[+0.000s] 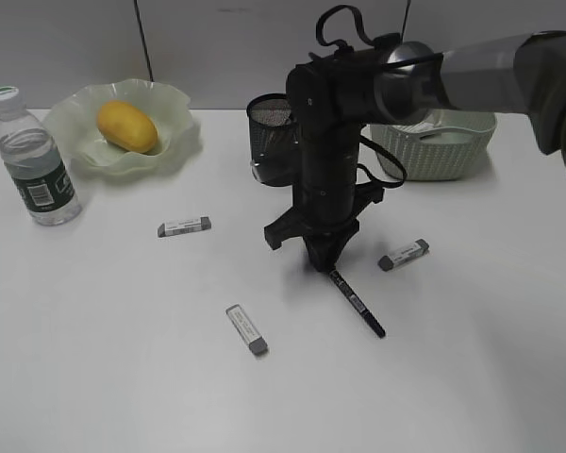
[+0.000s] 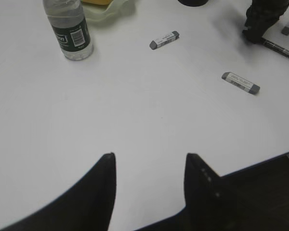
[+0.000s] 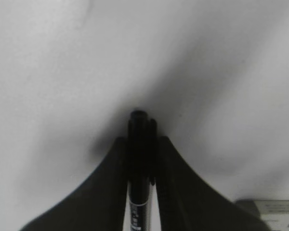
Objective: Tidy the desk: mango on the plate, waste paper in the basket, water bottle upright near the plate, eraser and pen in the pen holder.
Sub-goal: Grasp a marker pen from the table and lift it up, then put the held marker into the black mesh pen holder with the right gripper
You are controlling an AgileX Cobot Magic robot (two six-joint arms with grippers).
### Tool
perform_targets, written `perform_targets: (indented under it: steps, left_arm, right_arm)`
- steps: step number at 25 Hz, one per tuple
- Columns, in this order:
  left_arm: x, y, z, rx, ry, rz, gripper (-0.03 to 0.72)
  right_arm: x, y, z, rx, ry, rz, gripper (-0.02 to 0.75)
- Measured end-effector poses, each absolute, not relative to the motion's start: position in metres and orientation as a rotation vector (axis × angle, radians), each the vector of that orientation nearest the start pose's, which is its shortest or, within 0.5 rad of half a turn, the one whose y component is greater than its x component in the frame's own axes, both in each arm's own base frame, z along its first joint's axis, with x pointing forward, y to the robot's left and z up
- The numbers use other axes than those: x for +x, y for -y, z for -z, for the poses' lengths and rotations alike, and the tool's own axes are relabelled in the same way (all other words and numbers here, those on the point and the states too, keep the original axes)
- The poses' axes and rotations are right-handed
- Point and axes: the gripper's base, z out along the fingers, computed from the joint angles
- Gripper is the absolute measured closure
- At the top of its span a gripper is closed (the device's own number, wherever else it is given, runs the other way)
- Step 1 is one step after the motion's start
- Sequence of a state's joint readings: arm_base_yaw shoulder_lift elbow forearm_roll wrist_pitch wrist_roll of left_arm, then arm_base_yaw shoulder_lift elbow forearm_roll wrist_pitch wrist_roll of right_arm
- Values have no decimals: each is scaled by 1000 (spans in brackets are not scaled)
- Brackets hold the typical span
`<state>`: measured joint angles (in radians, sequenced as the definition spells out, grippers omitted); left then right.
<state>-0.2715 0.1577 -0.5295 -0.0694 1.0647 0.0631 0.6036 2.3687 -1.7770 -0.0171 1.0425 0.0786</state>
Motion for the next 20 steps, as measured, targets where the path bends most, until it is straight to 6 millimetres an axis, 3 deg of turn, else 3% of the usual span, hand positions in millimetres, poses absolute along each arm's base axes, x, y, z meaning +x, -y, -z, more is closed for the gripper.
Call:
perform_targets:
  steps: [3,5,10,14,20]
  left_arm:
    - [15,10,-285,361,-2151,204,333]
    - [15,10,-285,361,-2151,204,333]
    - [15,10,-285,361,-2151,204,333]
    - [15,10,-285,360,-2151,204,333]
    - [15,10,-285,360,-2151,204,333]
  right_arm:
    - [387,-263,-112,-821,-2960,12,590]
    - [393,-267,-131,-806,-2903,-15,590]
    - [407,-277,-207,-728,-2627,-149,590]
    - [415,-283,-255,-645,-2363,-264,590]
    - [430,-291,-279,-610,-2052,-309,590]
